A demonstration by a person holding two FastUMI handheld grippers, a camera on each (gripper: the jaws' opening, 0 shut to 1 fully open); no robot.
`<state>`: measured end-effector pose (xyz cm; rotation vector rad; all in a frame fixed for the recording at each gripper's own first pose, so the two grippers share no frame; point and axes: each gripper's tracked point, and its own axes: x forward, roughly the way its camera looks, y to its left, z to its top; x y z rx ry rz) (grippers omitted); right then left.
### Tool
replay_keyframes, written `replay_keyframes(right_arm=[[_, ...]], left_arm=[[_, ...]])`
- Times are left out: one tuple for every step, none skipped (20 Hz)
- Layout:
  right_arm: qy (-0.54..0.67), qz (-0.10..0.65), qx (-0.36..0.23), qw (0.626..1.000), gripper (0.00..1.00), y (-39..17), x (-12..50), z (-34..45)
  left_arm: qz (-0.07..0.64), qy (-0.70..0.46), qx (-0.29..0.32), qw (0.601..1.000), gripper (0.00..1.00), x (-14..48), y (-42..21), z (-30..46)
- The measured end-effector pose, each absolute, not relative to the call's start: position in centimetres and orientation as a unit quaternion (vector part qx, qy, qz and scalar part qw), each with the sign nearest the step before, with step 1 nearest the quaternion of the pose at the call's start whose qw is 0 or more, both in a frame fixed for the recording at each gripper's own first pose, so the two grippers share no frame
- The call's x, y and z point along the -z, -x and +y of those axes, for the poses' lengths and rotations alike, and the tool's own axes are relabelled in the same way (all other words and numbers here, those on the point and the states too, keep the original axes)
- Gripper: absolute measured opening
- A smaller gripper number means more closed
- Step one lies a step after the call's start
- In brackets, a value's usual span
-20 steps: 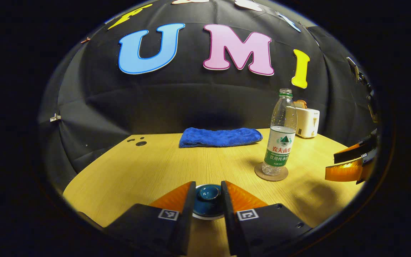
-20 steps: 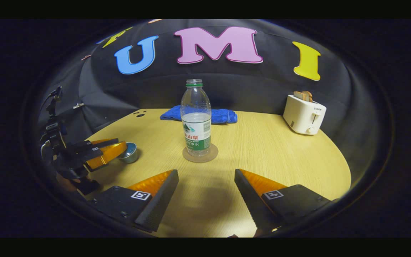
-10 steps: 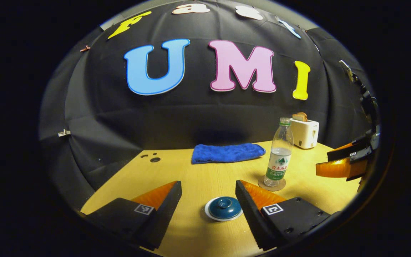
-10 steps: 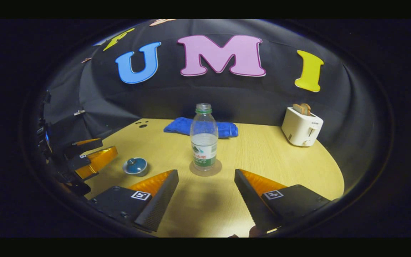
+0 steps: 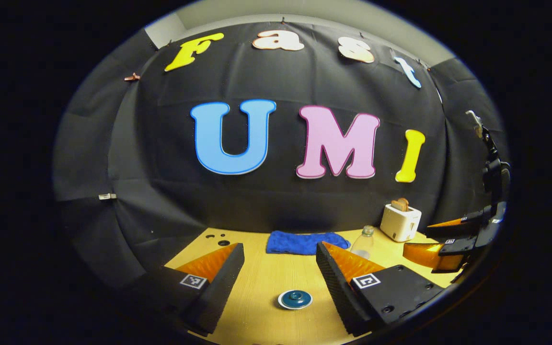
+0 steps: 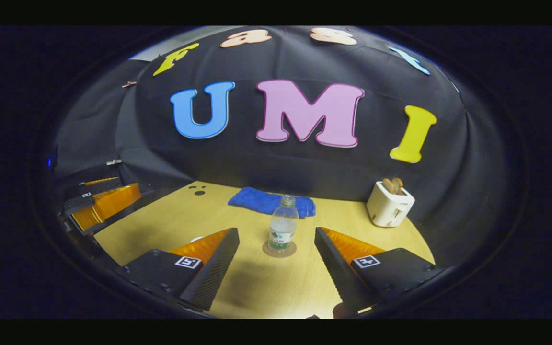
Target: Open the teacup lid with one hand, grasp the water bottle and pour water into the teacup with the other hand; after pouring, place the water bottle on the coaster and then close the teacup lid.
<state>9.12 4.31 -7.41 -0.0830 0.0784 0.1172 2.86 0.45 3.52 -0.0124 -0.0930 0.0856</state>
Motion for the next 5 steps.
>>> replay_keyframes(right_arm=[[0.041,0.026,-0.053,0.997,0.99,-8.4,6.4,4.4],[0.041,0.016,-0.049,0.998,0.99,-7.6,5.6,4.5],[0.041,0.009,-0.045,0.998,0.99,-6.8,5.1,4.6],[0.038,0.003,-0.041,0.998,0.98,-6.0,4.6,4.6],[0.03,-0.009,-0.029,0.999,0.98,-4.5,4.1,4.6]], left_arm=[[-0.051,0.016,-0.041,0.998,0.95,-4.4,-1.9,0.5],[-0.055,0.023,-0.038,0.997,0.94,-5.0,-1.1,0.5],[-0.058,0.028,-0.038,0.997,0.94,-5.5,-0.4,0.8],[-0.065,0.025,-0.039,0.997,0.95,-6.3,0.7,1.3],[-0.07,0.016,-0.041,0.997,0.94,-6.7,1.8,1.9]])
